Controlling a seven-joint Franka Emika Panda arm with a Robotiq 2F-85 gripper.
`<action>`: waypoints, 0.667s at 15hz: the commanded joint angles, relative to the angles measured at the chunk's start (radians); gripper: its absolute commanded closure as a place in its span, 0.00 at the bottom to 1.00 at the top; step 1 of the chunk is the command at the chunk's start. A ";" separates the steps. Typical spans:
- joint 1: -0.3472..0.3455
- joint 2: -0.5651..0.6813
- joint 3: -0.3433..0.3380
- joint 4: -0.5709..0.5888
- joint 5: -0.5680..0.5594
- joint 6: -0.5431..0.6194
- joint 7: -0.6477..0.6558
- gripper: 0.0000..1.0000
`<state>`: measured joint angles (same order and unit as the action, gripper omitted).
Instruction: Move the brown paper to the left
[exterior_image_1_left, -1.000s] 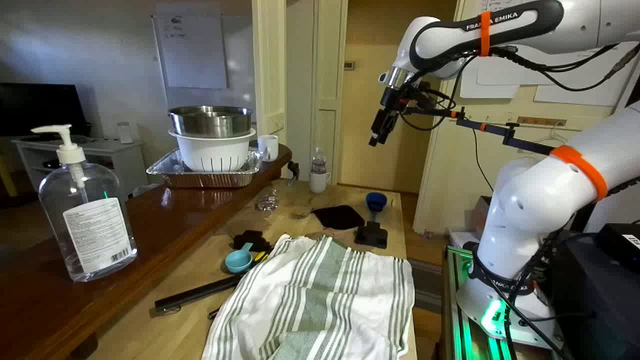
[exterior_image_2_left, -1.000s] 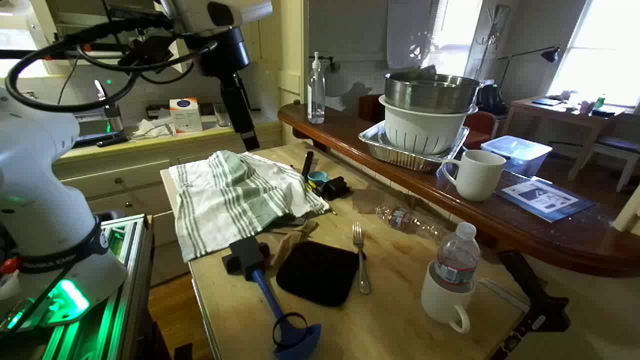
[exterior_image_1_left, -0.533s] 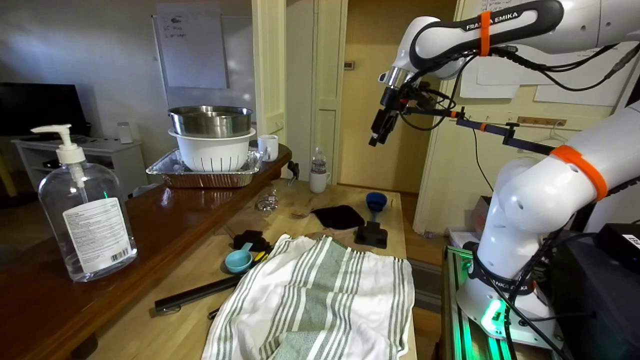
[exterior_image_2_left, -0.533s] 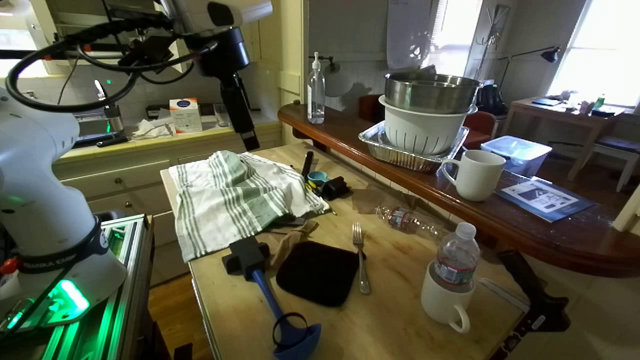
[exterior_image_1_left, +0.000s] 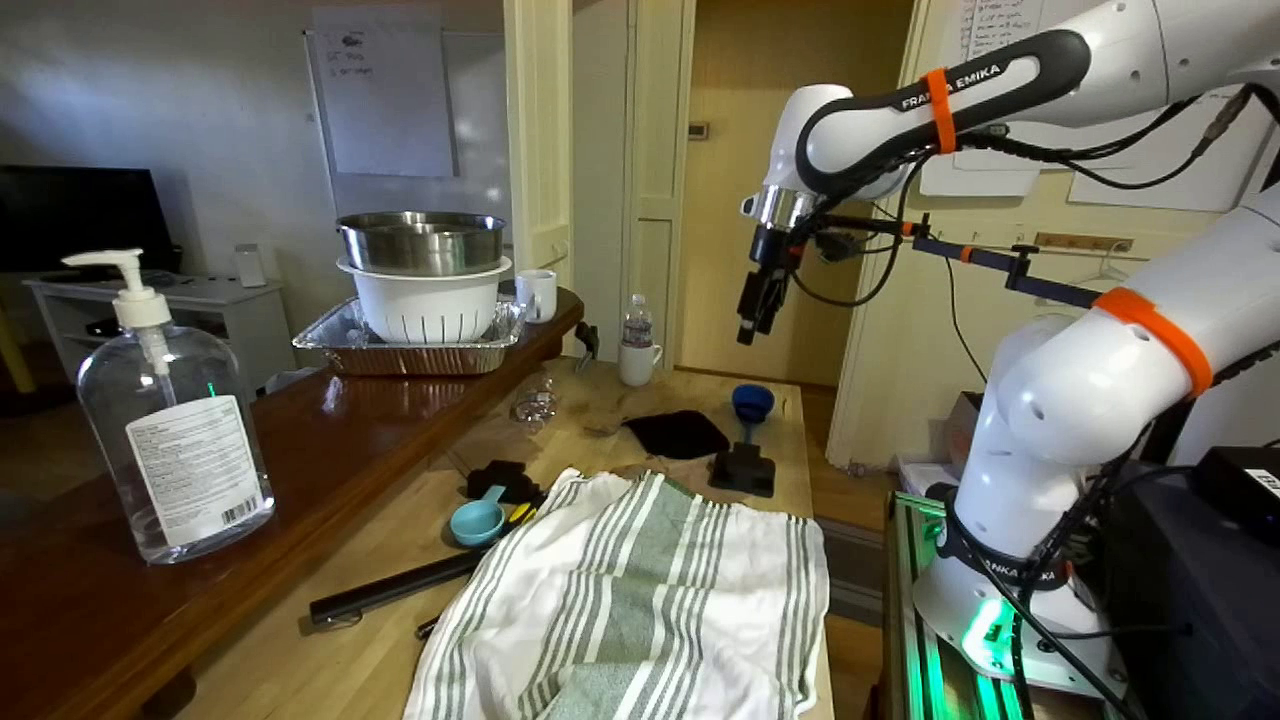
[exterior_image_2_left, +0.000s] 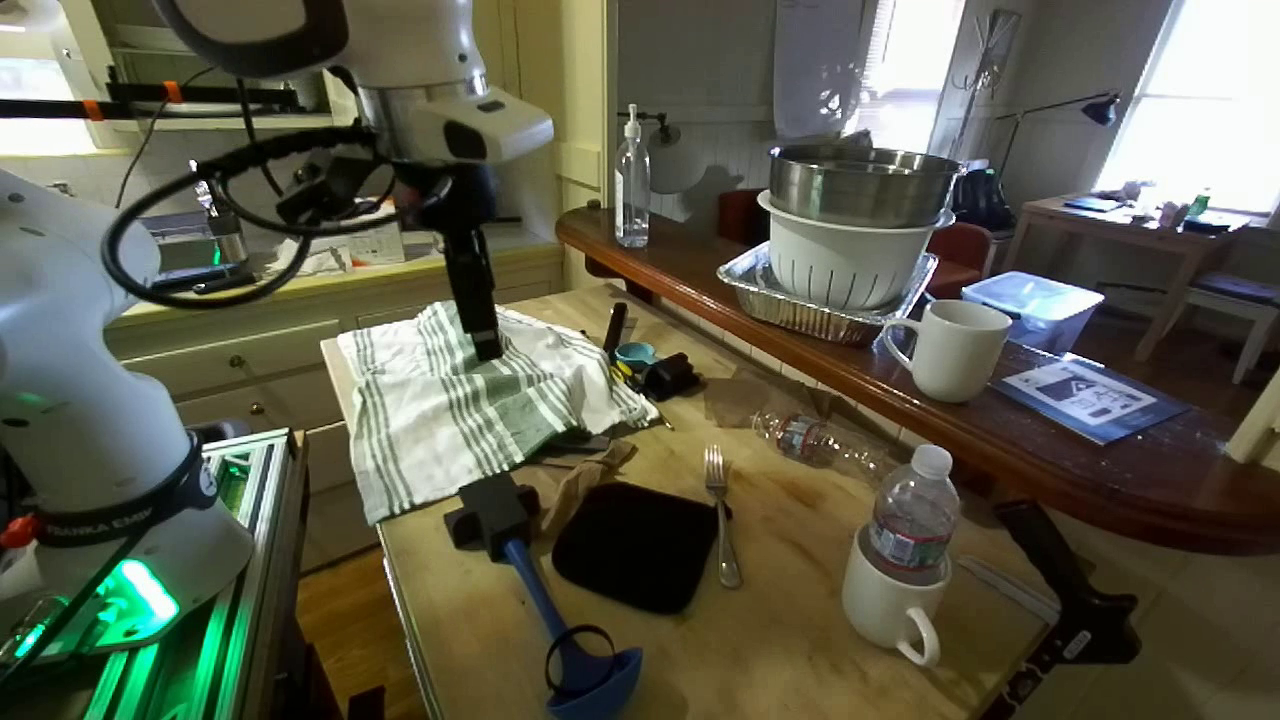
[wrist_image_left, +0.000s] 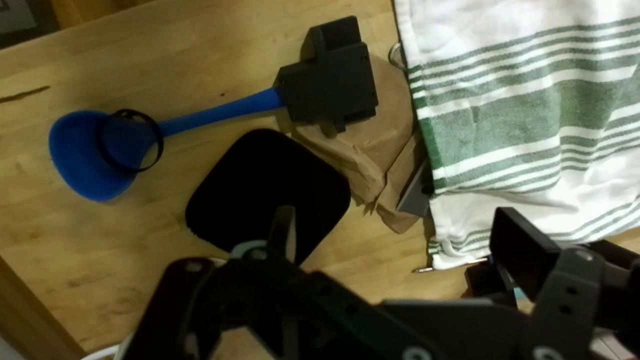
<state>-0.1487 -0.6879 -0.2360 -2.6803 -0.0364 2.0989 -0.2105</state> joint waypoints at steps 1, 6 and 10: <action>-0.009 0.053 0.020 -0.086 0.001 0.110 0.038 0.00; 0.020 0.193 0.032 -0.086 0.031 0.285 0.049 0.00; 0.061 0.289 0.043 -0.085 0.060 0.367 0.025 0.00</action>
<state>-0.1188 -0.4728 -0.2031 -2.7669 -0.0120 2.4102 -0.1752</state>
